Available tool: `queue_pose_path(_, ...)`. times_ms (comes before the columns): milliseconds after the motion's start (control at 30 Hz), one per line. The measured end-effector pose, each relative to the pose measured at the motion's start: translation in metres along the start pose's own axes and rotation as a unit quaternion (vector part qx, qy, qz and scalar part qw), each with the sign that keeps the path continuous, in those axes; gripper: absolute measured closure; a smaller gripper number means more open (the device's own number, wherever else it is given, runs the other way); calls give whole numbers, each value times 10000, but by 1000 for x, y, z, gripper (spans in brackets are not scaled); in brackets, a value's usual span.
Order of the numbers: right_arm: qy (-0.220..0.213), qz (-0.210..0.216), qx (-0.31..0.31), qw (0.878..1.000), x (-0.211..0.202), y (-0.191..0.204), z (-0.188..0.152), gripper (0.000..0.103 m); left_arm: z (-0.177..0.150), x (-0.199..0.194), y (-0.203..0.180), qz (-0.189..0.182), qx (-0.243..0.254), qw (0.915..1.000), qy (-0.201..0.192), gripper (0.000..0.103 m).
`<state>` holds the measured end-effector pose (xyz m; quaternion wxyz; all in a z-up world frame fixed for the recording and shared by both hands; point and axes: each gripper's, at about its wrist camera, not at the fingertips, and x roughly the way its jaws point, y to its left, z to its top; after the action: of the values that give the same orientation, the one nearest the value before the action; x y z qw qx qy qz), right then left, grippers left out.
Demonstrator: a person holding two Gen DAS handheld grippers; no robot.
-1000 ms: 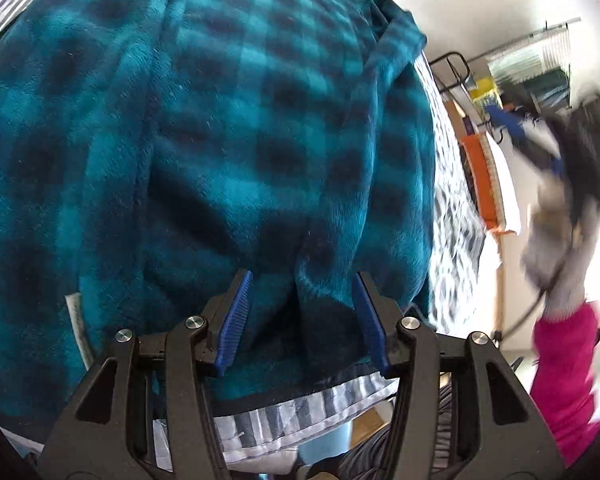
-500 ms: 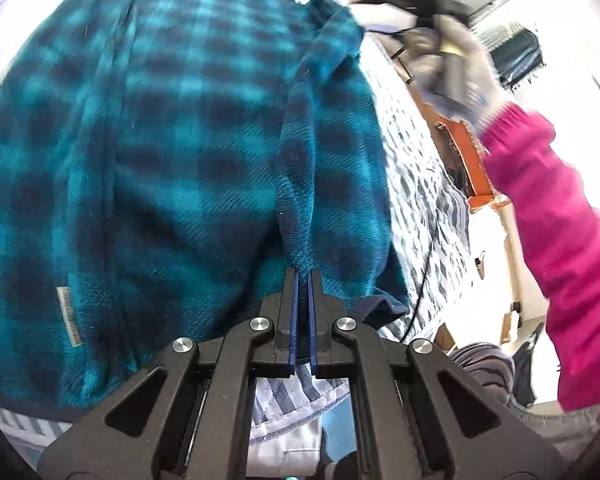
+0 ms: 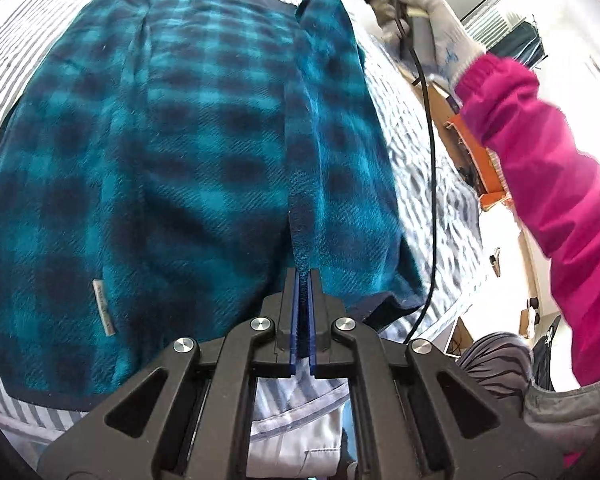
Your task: Fold large clothes
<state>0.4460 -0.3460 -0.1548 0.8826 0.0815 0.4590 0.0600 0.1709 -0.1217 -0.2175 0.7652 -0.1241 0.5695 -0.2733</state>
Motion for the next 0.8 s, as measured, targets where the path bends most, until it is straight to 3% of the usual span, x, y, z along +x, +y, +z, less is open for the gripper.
queue_pose_path(100,233,101,-145,9996,35,17,-4,100,-4,7,5,115,-89,9998,125,102)
queue_pose_path(133,412,151,-203,9988,52,22,-8,95,-5,10,7,147,-126,9997,156,102)
queue_pose_path(233,878,-95,-313,9956,87,32,-21,69,-6,15,6,331,-47,9993,195,102)
queue_pose_path(333,855,-97,-314,9958,75,31,-26,69,-7,16,7,328,-33,9992,216,102)
queue_pose_path(500,284,386,-74,9988,-18,19,-29,58,-5,7,7,276,-106,9994,185,101)
queue_pose_path(533,139,478,-20,9988,-45,17,-33,57,-4,2,8,263,-129,9994,175,94)
queue_pose_path(567,58,537,8,9985,-63,15,-36,56,-4,-7,7,200,-155,9996,88,90)
queue_pose_path(800,-676,1056,298,9917,-244,16,-90,54,-7,-99,5,-91,-84,9975,-689,89)
